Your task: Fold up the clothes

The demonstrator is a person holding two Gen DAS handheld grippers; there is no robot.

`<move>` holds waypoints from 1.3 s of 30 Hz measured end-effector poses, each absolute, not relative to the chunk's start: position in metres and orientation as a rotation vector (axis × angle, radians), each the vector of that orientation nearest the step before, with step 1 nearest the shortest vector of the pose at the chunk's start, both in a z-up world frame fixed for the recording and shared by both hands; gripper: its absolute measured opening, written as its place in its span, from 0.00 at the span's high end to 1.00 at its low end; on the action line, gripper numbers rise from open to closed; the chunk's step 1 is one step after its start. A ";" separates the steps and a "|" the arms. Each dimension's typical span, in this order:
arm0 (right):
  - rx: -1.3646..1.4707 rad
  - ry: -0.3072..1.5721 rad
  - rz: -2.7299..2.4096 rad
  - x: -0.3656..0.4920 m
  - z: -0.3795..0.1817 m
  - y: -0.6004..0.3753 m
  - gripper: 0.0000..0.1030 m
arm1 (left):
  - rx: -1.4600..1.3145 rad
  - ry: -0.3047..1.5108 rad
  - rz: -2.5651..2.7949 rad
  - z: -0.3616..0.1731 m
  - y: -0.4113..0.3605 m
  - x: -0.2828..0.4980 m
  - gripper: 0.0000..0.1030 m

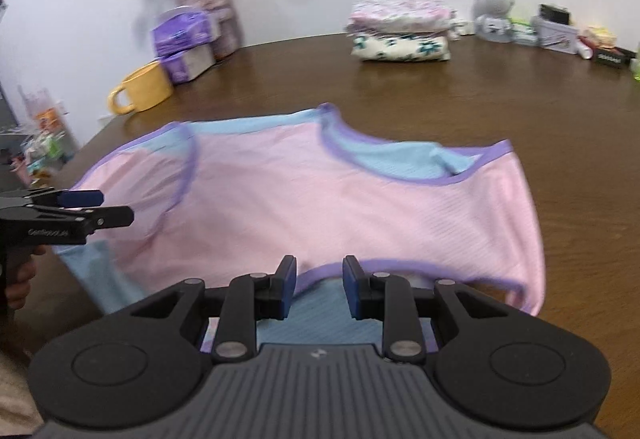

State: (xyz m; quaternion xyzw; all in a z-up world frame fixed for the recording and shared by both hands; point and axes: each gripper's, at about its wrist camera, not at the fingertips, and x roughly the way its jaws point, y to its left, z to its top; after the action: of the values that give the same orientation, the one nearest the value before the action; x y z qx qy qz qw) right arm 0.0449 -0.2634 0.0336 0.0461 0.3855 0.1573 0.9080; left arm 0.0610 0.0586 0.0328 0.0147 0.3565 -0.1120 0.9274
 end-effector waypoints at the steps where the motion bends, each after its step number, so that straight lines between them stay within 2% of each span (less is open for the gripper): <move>1: 0.098 0.797 0.335 0.040 0.034 -0.260 0.75 | 0.033 0.729 -0.237 0.034 0.064 0.056 0.22; 8: 0.142 0.785 0.358 0.001 0.037 -0.244 0.75 | 0.103 0.708 -0.363 0.044 0.091 0.032 0.23; 10: 0.152 0.782 0.364 -0.008 0.037 -0.239 0.72 | 0.154 0.704 -0.413 0.043 0.093 0.028 0.23; 11: 0.154 0.781 0.363 -0.012 0.036 -0.236 0.72 | 0.178 0.709 -0.427 0.041 0.093 0.028 0.26; 13: 0.158 0.779 0.358 -0.018 0.034 -0.230 0.72 | 0.221 0.723 -0.450 0.035 0.093 0.030 0.38; 15: 0.168 0.780 0.356 -0.023 0.032 -0.225 0.72 | 0.212 0.739 -0.469 0.032 0.100 0.033 0.43; 21: 0.185 0.773 0.335 -0.035 0.029 -0.217 0.72 | 0.122 0.742 -0.512 0.034 0.132 0.032 0.45; 24: 0.191 0.770 0.321 -0.038 0.028 -0.215 0.72 | 0.106 0.744 -0.550 0.035 0.141 0.029 0.59; 29: 0.185 0.765 0.306 -0.033 0.027 -0.206 0.72 | 0.138 0.757 -0.640 0.031 0.136 0.028 0.75; 30: 0.183 0.764 0.304 -0.032 0.027 -0.205 0.72 | 0.153 0.761 -0.656 0.029 0.132 0.028 0.87; 31: 0.181 0.763 0.302 -0.031 0.027 -0.203 0.73 | 0.168 0.766 -0.672 0.027 0.129 0.028 0.98; 35: 0.153 0.761 0.318 -0.031 0.029 -0.199 0.94 | 0.244 0.740 -0.671 0.027 0.124 0.018 1.00; 39: 0.122 0.767 0.325 -0.034 0.033 -0.203 0.96 | 0.290 0.709 -0.661 0.033 0.130 0.001 1.00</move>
State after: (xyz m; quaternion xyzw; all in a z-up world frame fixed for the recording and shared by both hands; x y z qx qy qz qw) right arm -0.0335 -0.2025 0.0325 0.0591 0.3722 0.1579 0.9127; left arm 0.0012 0.1303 0.0332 0.1389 0.3398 -0.3165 0.8747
